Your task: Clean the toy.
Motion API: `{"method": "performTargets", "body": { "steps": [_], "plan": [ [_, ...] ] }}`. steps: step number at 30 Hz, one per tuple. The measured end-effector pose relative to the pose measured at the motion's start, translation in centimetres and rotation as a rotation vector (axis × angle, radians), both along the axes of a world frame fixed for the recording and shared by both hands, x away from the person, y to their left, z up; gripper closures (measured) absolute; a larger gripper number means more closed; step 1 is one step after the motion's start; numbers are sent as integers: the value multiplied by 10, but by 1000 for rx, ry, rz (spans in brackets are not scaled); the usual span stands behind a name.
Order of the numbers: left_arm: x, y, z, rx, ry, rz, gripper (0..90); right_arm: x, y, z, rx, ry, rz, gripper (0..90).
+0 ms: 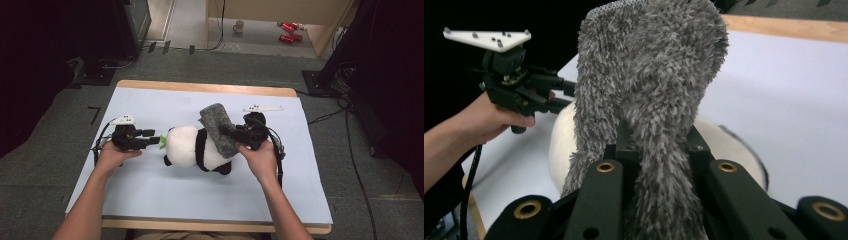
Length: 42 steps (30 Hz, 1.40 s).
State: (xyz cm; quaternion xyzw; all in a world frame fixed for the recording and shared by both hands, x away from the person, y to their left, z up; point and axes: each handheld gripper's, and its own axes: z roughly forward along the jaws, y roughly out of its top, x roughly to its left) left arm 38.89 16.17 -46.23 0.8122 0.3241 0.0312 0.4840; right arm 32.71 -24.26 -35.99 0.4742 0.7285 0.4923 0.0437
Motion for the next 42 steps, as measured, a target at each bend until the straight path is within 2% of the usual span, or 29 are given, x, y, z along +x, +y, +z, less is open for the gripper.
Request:
{"method": "performTargets", "body": {
  "steps": [6,9,14,18,22,23,27,32,34,38,41,42],
  "plan": [
    [-3,-4,2,0,-26,-13,505,5,-27,4,15,-13,-69,767],
    [-2,-2,2,17,-29,-10,493,9,-42,0,-20,-16,-123,767],
    [-2,0,2,21,-38,-3,475,16,-64,-18,-52,4,-184,766],
    [-1,3,0,38,-44,19,461,23,-75,-39,-84,7,-221,758],
    [2,6,-3,51,-35,38,454,31,-80,-62,-139,25,-232,752],
    [2,6,-3,53,-31,41,450,34,-80,-68,-150,43,-237,751],
    [3,8,-4,57,-28,52,446,44,-73,-86,-217,76,-225,732],
    [3,7,-6,74,-23,55,438,52,-71,-98,-236,92,-223,715],
    [4,7,-8,81,-28,58,437,54,-71,-101,-245,91,-228,667],
    [4,6,-9,93,-27,73,439,59,-73,-108,-230,93,-216,487],
    [4,6,-9,104,-31,79,439,58,-74,-106,-212,86,-221,418],
    [4,6,-9,106,-33,80,439,58,-75,-104,-218,69,-219,402]
  ]
}}
